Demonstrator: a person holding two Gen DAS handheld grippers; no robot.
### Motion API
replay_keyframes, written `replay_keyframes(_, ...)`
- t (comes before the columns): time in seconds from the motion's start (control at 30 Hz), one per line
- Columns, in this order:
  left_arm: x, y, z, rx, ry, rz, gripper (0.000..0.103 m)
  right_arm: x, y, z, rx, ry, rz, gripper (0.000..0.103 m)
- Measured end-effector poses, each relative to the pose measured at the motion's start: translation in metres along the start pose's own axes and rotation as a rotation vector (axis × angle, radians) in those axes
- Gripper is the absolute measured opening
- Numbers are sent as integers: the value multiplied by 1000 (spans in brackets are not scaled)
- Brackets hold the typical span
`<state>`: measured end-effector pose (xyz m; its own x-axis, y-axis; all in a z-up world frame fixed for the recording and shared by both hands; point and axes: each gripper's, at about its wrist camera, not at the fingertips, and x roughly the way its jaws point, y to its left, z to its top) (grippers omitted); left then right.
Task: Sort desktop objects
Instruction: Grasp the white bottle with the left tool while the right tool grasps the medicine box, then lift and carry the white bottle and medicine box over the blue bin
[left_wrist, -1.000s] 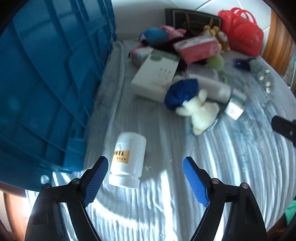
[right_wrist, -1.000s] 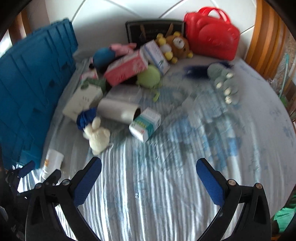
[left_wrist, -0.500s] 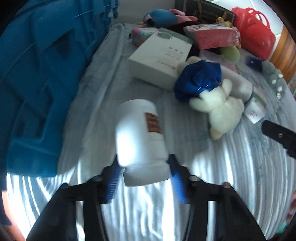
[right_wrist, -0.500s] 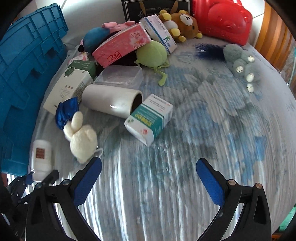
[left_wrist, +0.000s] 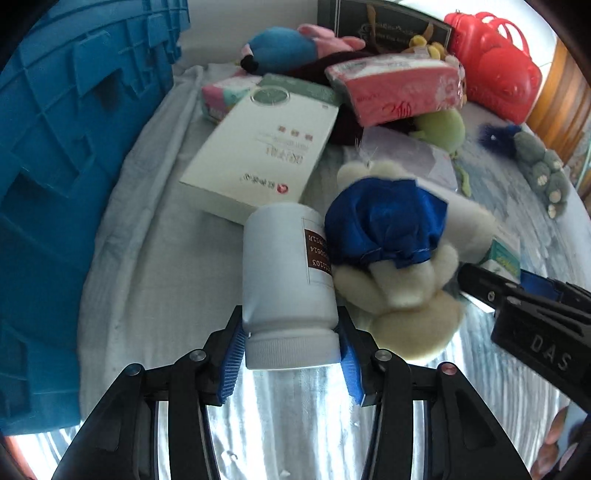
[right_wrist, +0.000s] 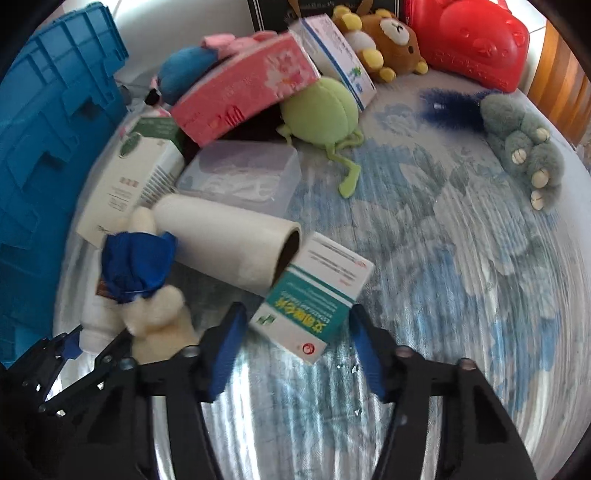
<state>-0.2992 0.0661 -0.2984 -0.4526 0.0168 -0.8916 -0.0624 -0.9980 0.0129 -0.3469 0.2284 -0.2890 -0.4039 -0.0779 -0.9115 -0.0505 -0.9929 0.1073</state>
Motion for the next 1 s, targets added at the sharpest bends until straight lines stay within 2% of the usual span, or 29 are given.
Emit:
replay_keyframes(0.23, -6, 6, -3, 3, -4, 1, 45, 1, 0, -4, -6, 4, -9, 45)
replay_keyframes(0.47, -25, -4, -3, -3, -49, 3, 45, -21, 1, -14, -14, -24, 2, 41)
replay_keyframes(0.77, -61, -12, 0, 6, -128, -5, 45, -76, -1, -30, -29, -115, 21, 37)
replay_keyframes(1.0, -119, -15, 2, 7, -237, 0, 45, -134, 2, -30, -57, -223, 44, 37)
